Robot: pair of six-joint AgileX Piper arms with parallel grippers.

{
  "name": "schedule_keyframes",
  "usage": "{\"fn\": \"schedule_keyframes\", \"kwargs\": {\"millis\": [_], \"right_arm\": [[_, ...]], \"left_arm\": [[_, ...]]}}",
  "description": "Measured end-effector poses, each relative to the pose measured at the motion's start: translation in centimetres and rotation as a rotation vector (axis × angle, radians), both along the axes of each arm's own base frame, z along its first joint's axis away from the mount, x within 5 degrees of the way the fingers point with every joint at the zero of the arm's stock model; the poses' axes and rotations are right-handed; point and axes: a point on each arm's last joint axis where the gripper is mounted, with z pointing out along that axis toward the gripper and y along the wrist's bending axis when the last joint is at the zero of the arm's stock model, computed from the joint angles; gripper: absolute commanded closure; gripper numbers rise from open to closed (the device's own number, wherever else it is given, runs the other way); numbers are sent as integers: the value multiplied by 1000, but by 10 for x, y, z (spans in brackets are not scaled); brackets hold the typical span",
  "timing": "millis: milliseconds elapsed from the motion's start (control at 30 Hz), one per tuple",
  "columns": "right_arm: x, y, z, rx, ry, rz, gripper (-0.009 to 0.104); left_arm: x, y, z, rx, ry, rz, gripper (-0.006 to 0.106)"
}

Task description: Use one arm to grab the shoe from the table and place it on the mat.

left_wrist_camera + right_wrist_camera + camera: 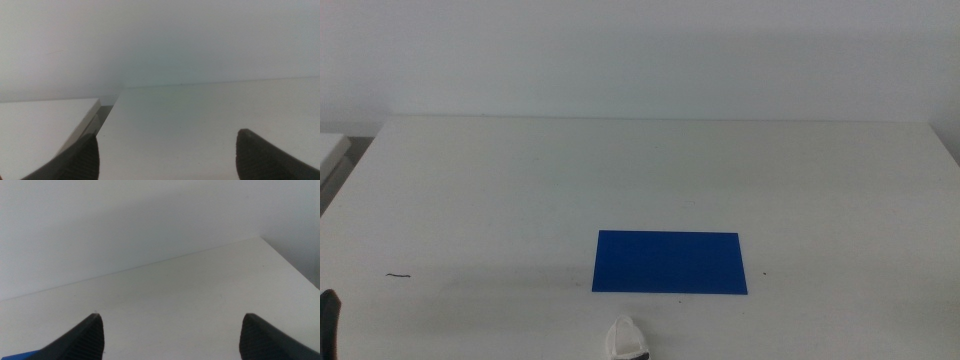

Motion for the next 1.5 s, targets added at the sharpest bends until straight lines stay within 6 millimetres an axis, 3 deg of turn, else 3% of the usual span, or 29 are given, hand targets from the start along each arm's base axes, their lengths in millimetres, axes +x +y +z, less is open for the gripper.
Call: {"fn": "schedule_keyframes", "kwargs": {"millis": [100, 167, 333, 433, 633, 833, 1167, 1300, 1500], "right_arm": [[0, 0, 0, 0, 0, 0, 16], [0, 0, 0, 0, 0, 0, 16], [0, 0, 0, 0, 0, 0, 16], [0, 0, 0, 0, 0, 0, 16], [0, 0, 0, 0, 0, 0, 16], [0, 0, 0, 0, 0, 0, 16], [0, 0, 0, 0, 0, 0, 16], [0, 0, 0, 0, 0, 0, 16], [0, 0, 0, 0, 0, 0, 16]], "left_arm": [[4, 0, 8, -11, 82, -2, 7], [12, 0, 29, -43, 190, -9, 7], [48, -5, 108, -153, 568, -56, 7], [73, -8, 144, -237, 771, -68, 7], [118, -21, 171, -345, 960, -132, 7], [135, -71, 159, -369, 1108, -176, 7], [121, -172, 116, -327, 1281, -30, 7], [122, -194, 97, -289, 1308, -14, 7], [142, -224, 59, -309, 1346, -38, 7]]}}
